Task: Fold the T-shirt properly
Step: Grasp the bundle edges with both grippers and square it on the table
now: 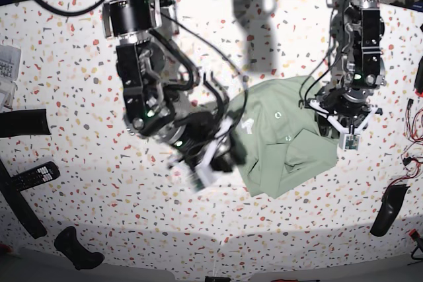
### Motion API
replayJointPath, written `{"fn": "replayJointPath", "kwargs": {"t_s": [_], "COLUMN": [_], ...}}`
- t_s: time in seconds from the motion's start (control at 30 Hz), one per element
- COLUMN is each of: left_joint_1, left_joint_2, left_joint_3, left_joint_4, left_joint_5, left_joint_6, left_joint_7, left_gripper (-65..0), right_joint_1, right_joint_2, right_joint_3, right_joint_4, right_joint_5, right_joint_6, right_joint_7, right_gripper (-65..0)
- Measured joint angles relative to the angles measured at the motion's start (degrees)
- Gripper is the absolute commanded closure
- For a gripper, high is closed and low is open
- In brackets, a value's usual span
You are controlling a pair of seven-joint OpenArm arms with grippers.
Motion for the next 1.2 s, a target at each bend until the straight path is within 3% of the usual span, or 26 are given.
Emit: {"fn": "replayJointPath", "kwargs": {"t_s": [0.1, 0.33, 0.47, 0.6, 0.73, 0.9, 1.0, 1.2], "left_joint_1": [0.02, 0.0, 0.0, 0.0, 0.0, 0.0, 0.02, -0.13], "left_joint_2": [0.02, 0.0, 0.02, -0.02, 0.02, -0.11, -1.51, -7.34], "left_joint_3": [0.0, 0.0, 0.0, 0.0, 0.0, 0.0, 0.09, 0.07], "left_joint_4": [0.0, 0.0, 0.0, 0.0, -0.02, 0.0, 1.62, 12.57], "left_joint_5": [-2.27, -4.13, -4.11, -4.09, -4.09, -4.09, -5.25, -15.5], "left_joint_6": [0.02, -1.51, -3.02, -2.99, -2.99, -2.99, -2.99, -2.8], "left_joint_7": [0.09, 0.85, 0.79, -0.33, -0.48, -0.46, 2.75, 4.5], "left_gripper": [-23.0, -23.0, -23.0, -23.0, -23.0, -23.0, -23.0, -23.0], "right_joint_1": [0.33, 0.92, 0.85, -1.75, -4.48, -5.97, -6.01, -7.1], "right_joint_2": [0.02, -0.11, 0.0, 0.15, -0.02, -0.15, 0.0, 0.17], "right_joint_3": [2.8, 3.8, 0.44, -5.53, -9.92, -9.27, -7.72, -4.0], "right_joint_4": [-1.95, -15.76, -19.56, -19.43, -19.04, -18.97, -17.84, -9.18], "right_joint_5": [-1.49, -4.76, -4.2, -1.03, 0.9, 1.6, 1.46, -1.31], "right_joint_6": [-1.77, -1.95, -1.42, 2.1, 2.12, 1.25, 1.22, 0.85], "right_joint_7": [1.66, 4.87, 6.21, 7.85, 9.27, 9.79, 8.83, 3.87], "right_gripper": [-18.0, -18.0, -18.0, -18.0, -18.0, -18.0, -18.0, -18.0]}}
